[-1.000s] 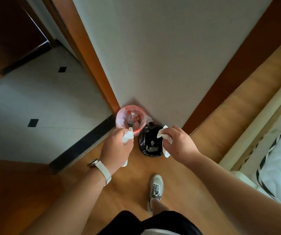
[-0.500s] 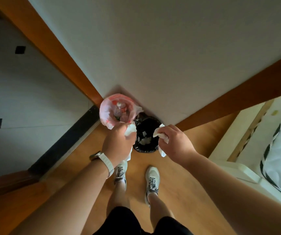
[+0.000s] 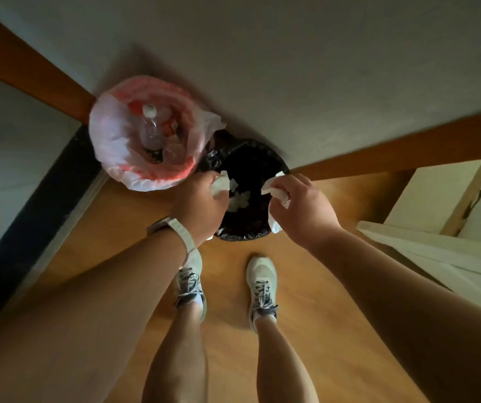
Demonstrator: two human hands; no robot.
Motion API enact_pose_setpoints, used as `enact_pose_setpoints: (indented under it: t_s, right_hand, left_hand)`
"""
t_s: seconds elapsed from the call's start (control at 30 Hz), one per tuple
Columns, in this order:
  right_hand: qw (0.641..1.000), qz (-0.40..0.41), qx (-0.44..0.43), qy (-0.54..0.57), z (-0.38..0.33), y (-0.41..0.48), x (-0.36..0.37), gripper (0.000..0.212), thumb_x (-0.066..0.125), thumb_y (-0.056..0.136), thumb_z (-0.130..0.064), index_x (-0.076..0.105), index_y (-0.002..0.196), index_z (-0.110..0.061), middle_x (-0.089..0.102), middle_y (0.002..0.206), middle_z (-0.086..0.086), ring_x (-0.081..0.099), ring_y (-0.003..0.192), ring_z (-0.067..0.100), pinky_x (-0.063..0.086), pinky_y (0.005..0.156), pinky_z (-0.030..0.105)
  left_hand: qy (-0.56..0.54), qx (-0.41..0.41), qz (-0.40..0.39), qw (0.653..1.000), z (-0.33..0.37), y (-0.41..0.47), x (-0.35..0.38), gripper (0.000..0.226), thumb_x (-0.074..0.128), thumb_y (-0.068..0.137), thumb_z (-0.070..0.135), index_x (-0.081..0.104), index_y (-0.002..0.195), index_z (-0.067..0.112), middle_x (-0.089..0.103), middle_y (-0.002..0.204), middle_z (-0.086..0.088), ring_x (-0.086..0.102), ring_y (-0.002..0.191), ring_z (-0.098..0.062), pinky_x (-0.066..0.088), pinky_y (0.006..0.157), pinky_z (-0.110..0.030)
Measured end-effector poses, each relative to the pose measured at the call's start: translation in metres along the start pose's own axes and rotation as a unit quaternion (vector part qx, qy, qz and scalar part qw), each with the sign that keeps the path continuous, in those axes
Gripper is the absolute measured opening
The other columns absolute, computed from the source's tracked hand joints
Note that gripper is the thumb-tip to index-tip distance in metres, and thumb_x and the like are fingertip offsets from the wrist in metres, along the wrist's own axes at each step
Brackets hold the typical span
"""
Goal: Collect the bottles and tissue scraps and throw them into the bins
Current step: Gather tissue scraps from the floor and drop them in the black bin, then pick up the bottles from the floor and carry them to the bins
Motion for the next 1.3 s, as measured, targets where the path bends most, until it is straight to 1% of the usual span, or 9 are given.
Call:
enact_pose_setpoints:
  t_s: [0.13, 0.27, 0.47, 0.6, 0.7, 0.87, 1.07, 1.2, 1.3]
  right_hand:
    - [1.0, -0.013, 0.016, -0.019, 0.042, 0.03, 0.059, 0.031, 0.056, 0.088, -0.017, 0.062, 0.118, -0.025, 0.058, 0.116, -0.001, 0.059, 0.095, 0.02, 0.053, 0.075, 0.033]
    - [0.999, -0.024, 0.016, -0.029, 0.071, 0.054, 0.107, 0.033, 0.057, 0.091, -0.02, 0.06, 0.123, -0.022, 0.055, 0.12, 0.001, 0.058, 0.1, 0.022, 0.051, 0.076, 0.031]
    - [0.995, -0.073, 0.025, -0.06, 0.092, 0.067, 0.138, 0.044, 0.058, 0.09, -0.026, 0.052, 0.133, -0.021, 0.051, 0.131, 0.003, 0.053, 0.114, 0.026, 0.047, 0.083, 0.032]
    - [0.991, -0.075, 0.031, -0.109, 0.088, 0.057, 0.127, 0.044, 0.055, 0.091, -0.031, 0.05, 0.134, -0.024, 0.05, 0.131, 0.001, 0.05, 0.117, 0.026, 0.043, 0.077, 0.03]
    - [0.985, -0.075, 0.028, -0.152, 0.071, 0.046, 0.103, 0.043, 0.05, 0.093, -0.034, 0.049, 0.134, -0.024, 0.049, 0.131, -0.001, 0.048, 0.118, 0.025, 0.04, 0.071, 0.03]
    - [0.975, -0.074, 0.012, -0.209, 0.034, 0.026, 0.046, 0.046, 0.046, 0.094, -0.042, 0.046, 0.136, -0.025, 0.046, 0.135, -0.001, 0.045, 0.121, 0.025, 0.044, 0.089, 0.038]
    - [0.974, -0.049, 0.005, -0.221, -0.033, -0.009, -0.037, 0.047, 0.045, 0.094, -0.046, 0.047, 0.135, -0.025, 0.045, 0.139, -0.002, 0.043, 0.125, 0.024, 0.042, 0.098, 0.041]
    - [0.975, -0.008, 0.002, -0.221, -0.088, -0.041, -0.098, 0.047, 0.044, 0.094, -0.049, 0.047, 0.135, -0.026, 0.043, 0.141, -0.002, 0.041, 0.128, 0.023, 0.041, 0.099, 0.04]
    - [0.974, 0.022, 0.001, -0.226, -0.124, -0.069, -0.14, 0.048, 0.043, 0.095, -0.051, 0.046, 0.136, -0.026, 0.041, 0.143, -0.003, 0.04, 0.13, 0.022, 0.039, 0.102, 0.039]
  left_hand:
    - [-0.015, 0.008, -0.044, 0.999, -0.044, 0.034, 0.059, 0.009, 0.064, 0.087, 0.022, 0.065, 0.095, 0.017, 0.068, 0.085, -0.001, 0.064, 0.079, -0.021, 0.054, 0.07, -0.037]
    - [-0.044, -0.006, -0.092, 0.995, -0.072, 0.052, 0.106, 0.015, 0.063, 0.089, 0.02, 0.065, 0.103, 0.02, 0.066, 0.093, 0.005, 0.06, 0.08, -0.009, 0.045, 0.065, -0.014]
    - [-0.003, 0.034, -0.169, 0.985, -0.094, 0.062, 0.132, 0.041, 0.066, 0.087, 0.02, 0.057, 0.127, 0.017, 0.055, 0.123, 0.004, 0.05, 0.103, -0.003, 0.032, 0.078, 0.001]
    - [0.043, 0.078, -0.16, 0.983, -0.084, 0.054, 0.109, 0.044, 0.067, 0.084, 0.011, 0.058, 0.127, 0.009, 0.053, 0.134, -0.005, 0.049, 0.123, -0.015, 0.033, 0.097, -0.015]
    - [0.077, 0.111, -0.134, 0.982, -0.068, 0.048, 0.079, 0.043, 0.068, 0.081, 0.009, 0.061, 0.124, 0.006, 0.054, 0.135, -0.009, 0.051, 0.124, -0.022, 0.036, 0.102, -0.024]
    - [0.143, 0.175, -0.141, 0.964, -0.023, 0.04, 0.026, 0.046, 0.065, 0.081, 0.018, 0.059, 0.127, 0.009, 0.051, 0.139, -0.01, 0.051, 0.123, -0.031, 0.045, 0.1, -0.043]
    - [0.196, 0.241, -0.108, 0.944, 0.053, 0.012, -0.048, 0.047, 0.062, 0.08, 0.023, 0.061, 0.124, 0.007, 0.057, 0.131, -0.013, 0.054, 0.116, -0.034, 0.045, 0.096, -0.045]
    - [0.204, 0.253, -0.109, 0.939, 0.105, -0.013, -0.101, 0.049, 0.058, 0.081, 0.03, 0.058, 0.127, 0.013, 0.054, 0.134, -0.009, 0.051, 0.119, -0.031, 0.046, 0.094, -0.051]
    - [0.203, 0.27, -0.096, 0.936, 0.141, -0.042, -0.14, 0.049, 0.057, 0.083, 0.033, 0.057, 0.129, 0.015, 0.055, 0.133, -0.007, 0.051, 0.119, -0.029, 0.046, 0.096, -0.048]
Point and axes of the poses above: each hand's wrist, its own y-axis towards the middle knuckle, its own x-axis out of the palm, z = x × y, the point moved 4 cm from there along y, towards the middle knuckle
